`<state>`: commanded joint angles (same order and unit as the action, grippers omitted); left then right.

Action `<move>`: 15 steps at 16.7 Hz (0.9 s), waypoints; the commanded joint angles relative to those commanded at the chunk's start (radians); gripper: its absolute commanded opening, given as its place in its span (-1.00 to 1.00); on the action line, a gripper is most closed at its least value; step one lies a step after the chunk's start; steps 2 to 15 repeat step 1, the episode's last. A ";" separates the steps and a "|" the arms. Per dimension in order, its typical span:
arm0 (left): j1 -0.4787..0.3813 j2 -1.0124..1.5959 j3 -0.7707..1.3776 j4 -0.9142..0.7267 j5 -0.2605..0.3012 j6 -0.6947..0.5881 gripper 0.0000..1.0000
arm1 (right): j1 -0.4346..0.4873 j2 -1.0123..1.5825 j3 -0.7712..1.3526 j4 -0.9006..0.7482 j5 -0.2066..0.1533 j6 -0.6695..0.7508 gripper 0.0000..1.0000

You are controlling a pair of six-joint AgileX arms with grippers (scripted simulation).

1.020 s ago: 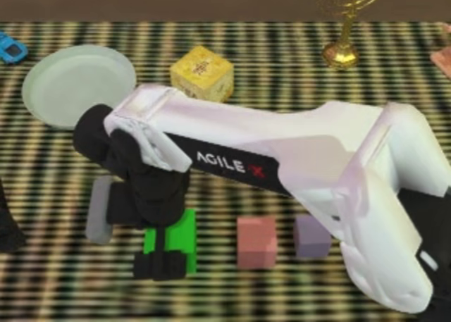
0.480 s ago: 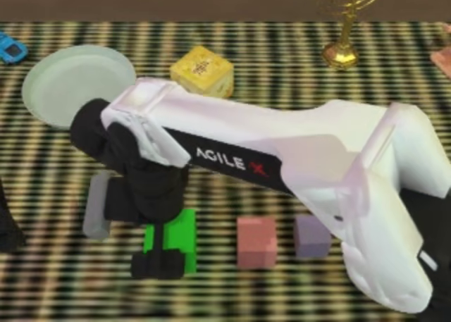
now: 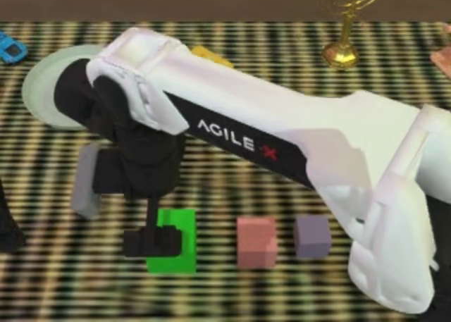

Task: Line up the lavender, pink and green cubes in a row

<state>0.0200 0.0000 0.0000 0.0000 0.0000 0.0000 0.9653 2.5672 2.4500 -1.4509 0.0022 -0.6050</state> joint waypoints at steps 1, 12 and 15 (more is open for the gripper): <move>0.000 0.000 0.000 0.000 0.000 0.000 1.00 | 0.000 0.000 0.004 -0.004 0.000 0.000 1.00; 0.000 0.000 0.000 0.000 0.000 0.000 1.00 | 0.000 0.000 0.004 -0.004 0.000 0.000 1.00; 0.000 0.000 0.000 0.000 0.000 0.000 1.00 | 0.000 0.000 0.004 -0.004 0.000 0.000 1.00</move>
